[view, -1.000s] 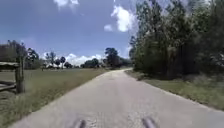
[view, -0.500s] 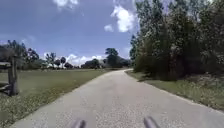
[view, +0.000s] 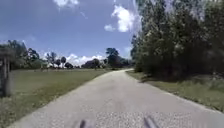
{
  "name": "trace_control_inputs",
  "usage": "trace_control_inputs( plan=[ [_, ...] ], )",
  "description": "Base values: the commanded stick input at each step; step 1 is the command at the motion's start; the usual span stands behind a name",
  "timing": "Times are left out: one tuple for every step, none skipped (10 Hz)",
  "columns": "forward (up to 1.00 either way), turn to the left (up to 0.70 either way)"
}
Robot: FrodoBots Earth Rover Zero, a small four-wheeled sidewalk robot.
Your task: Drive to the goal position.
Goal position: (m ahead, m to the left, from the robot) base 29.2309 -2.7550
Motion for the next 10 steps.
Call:
trace_control_inputs(
  plan=[
    [0.50,0.00],
    [0.50,0.00],
    [0.50,0.00],
    [0.50,0.00],
    [0.50,0.00],
    [0.50,0.00],
    [0.50,0.00],
    [0.50,0.00],
    [0.50,0.00],
    [0.50,0.00]
  ],
)
